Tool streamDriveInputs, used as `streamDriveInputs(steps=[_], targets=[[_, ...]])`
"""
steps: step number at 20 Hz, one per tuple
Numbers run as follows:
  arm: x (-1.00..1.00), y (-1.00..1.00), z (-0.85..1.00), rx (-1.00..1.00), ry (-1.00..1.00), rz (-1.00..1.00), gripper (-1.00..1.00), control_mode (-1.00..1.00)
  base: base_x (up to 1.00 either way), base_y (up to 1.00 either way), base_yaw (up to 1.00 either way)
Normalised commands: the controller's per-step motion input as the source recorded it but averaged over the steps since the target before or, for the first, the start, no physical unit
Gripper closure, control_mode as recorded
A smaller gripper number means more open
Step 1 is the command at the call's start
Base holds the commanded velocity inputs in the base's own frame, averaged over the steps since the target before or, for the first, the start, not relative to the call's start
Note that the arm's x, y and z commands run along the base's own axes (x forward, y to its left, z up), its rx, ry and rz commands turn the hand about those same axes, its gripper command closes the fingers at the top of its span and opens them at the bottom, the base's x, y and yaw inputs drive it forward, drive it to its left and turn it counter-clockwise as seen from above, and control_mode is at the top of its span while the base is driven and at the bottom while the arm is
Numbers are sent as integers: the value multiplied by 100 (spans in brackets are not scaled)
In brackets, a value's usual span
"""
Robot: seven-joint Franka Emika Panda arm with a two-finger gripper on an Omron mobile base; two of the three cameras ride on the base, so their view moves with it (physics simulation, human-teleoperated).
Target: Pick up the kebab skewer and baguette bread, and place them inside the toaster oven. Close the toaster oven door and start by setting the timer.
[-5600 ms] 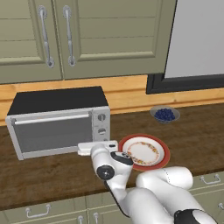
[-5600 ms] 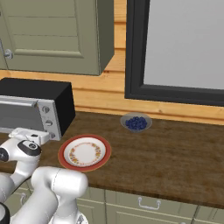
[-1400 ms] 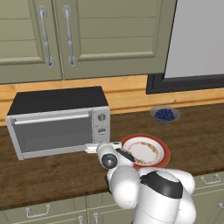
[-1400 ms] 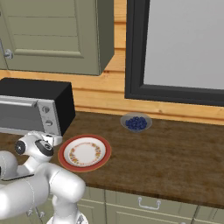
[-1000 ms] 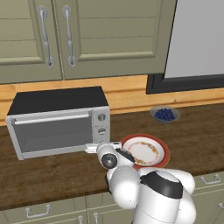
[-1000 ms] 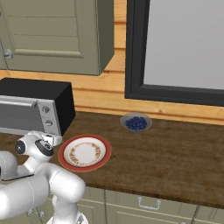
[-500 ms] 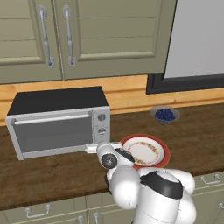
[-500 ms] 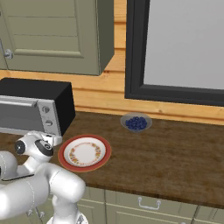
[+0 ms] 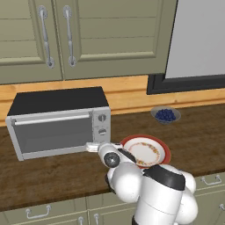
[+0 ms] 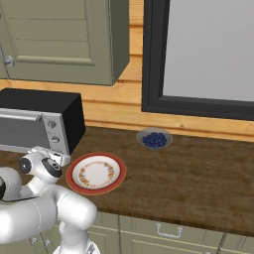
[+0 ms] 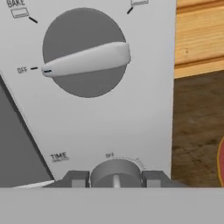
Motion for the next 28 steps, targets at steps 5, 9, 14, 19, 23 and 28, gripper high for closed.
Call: streamDriveInputs(steps=[5, 9, 14, 19, 23, 28], targets=[[0, -3, 0, 19, 2, -4, 100, -100, 0, 0, 0], [0, -7, 0, 20, 1, -3, 100, -100, 0, 0, 0], [0, -14, 0, 20, 0, -1, 100, -100, 0, 0, 0], [0, -19, 0, 21, 0, 0, 100, -100, 0, 0, 0], [0, -23, 0, 22, 0, 0, 100, -100, 0, 0, 0], [0, -25, 0, 24, 0, 0, 100, -100, 0, 0, 0]])
